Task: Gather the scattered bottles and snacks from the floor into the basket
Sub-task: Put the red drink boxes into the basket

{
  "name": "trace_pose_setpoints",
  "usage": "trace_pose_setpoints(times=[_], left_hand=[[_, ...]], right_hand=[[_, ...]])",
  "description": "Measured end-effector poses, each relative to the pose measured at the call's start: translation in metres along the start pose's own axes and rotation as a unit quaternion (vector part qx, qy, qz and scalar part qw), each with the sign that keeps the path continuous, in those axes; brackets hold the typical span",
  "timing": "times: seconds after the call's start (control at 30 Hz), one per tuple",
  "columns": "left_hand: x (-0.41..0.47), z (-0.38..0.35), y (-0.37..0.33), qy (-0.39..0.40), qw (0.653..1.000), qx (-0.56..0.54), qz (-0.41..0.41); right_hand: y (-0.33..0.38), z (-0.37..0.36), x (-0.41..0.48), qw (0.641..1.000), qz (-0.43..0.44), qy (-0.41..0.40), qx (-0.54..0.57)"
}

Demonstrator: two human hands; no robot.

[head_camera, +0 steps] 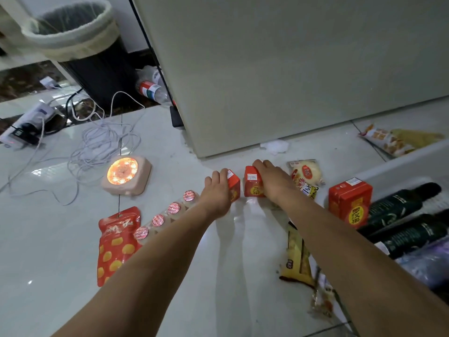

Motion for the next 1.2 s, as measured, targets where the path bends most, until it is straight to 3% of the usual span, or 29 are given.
trace_pose_setpoints(times=[0.17,0.37,0.6,0.87,1.03,1.2], left_hand=[[-0.007,-0.003,-0.002,0.025,0.999,0.030,0.014],[-0.023,0.015,-0.009,0.027,0.999,0.033,0.032],[-0.040,0.065,-0.053,-0.039,0.999,-0.016,0.026],[-0.055,0.102,-0.183,-0.109,0.988,-0.089,-0.070],[-0.070,0.067,-0.271,-0.061,0.982,-0.107,-0.146],[-0.089,0.004,-0.324,0.019,0.974,-0.057,-0.216]], right_hand=[[-0.007,0.000,-0.019,0.999,-0.023,0.014,0.019],[-0.026,0.020,-0.041,0.989,-0.076,0.007,0.126],[-0.067,0.101,-0.081,0.958,-0.107,-0.114,0.239],[-0.157,0.171,-0.166,0.902,-0.175,-0.262,0.295],[-0.227,0.176,-0.224,0.895,-0.249,-0.291,0.227],[-0.275,0.145,-0.252,0.918,-0.310,-0.206,0.140]])
Point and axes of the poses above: each hand's wrist, its own x-axis towards the middle knuckle, its own z-axis out of the back of the hand, y = z × x, the point moved 9 cm from there along x, towards the middle knuckle, and after that the axes turned 4 degrees about -x, right-handed, at the moved point
